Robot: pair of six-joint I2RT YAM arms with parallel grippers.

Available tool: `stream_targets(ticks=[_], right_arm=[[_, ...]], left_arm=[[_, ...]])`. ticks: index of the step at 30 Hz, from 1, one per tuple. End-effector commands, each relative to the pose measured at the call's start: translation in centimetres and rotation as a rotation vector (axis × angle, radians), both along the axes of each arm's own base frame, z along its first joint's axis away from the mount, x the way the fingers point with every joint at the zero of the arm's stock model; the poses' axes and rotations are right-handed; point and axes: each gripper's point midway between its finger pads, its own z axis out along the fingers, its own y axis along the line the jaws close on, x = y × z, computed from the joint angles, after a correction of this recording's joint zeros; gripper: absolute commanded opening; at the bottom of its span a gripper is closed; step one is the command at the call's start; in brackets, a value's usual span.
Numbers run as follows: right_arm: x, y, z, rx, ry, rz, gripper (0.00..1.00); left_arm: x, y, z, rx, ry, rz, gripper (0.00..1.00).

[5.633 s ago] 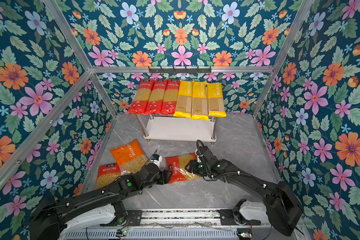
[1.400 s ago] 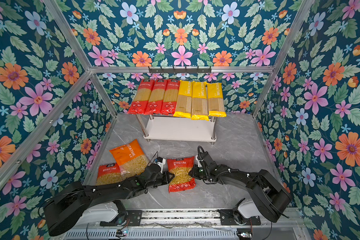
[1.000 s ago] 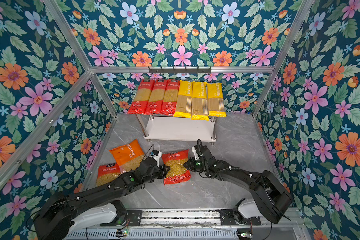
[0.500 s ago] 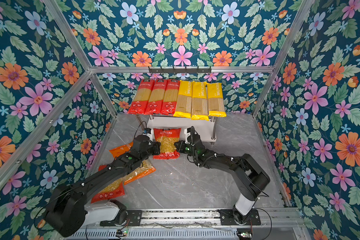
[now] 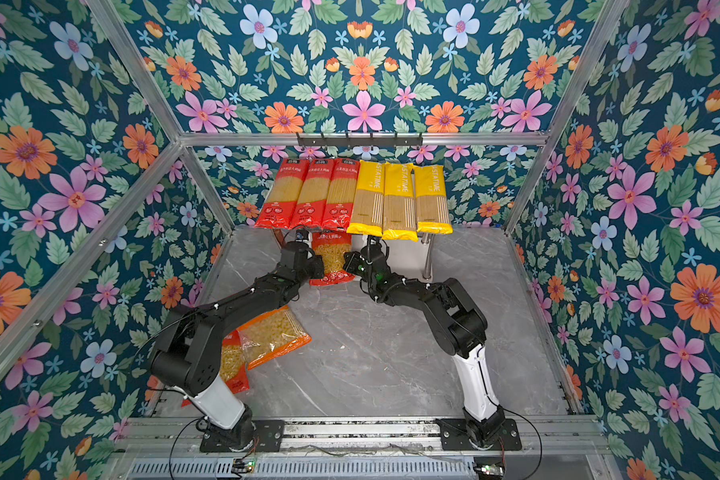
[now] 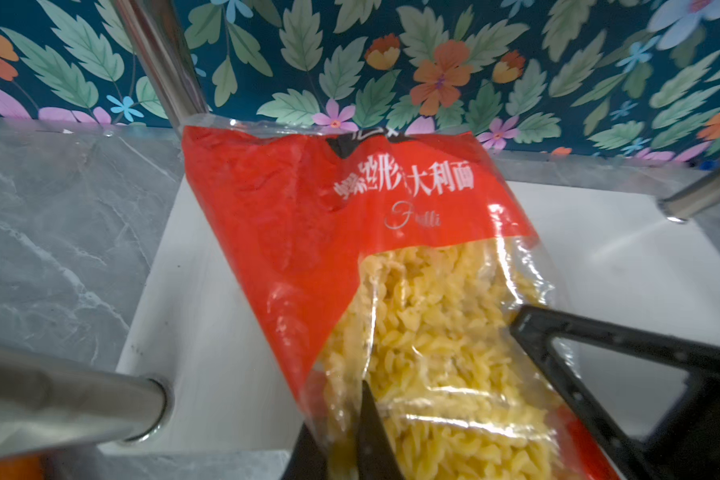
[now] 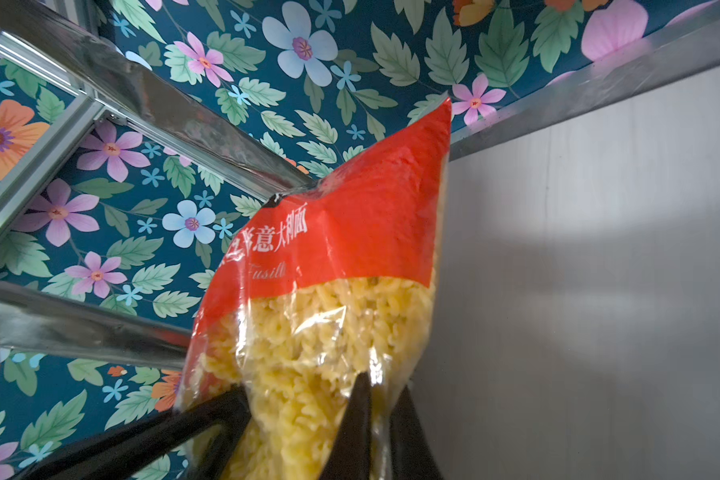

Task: Place and organize the pasta boxes and bags onto the shelf
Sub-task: 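Lift the red fusilli bag with both grippers onto the lower shelf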

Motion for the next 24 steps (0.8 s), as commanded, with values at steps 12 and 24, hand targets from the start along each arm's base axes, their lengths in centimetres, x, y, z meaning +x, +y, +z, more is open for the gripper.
stream_targets(ticks=[12,24], right_arm=[[-3.6,-0.2,-2.3,0.033,0.168,0.109,0.44],[-5.7,0.5,-3.5,0.119,0.245,0.135,0.32]], left_arm=[[0.3,2.2,1.4,0.091,-0.032,0.074,0.38],[-6.6,2.6,1.2,-0.035,0.046,0.035,0.45]])
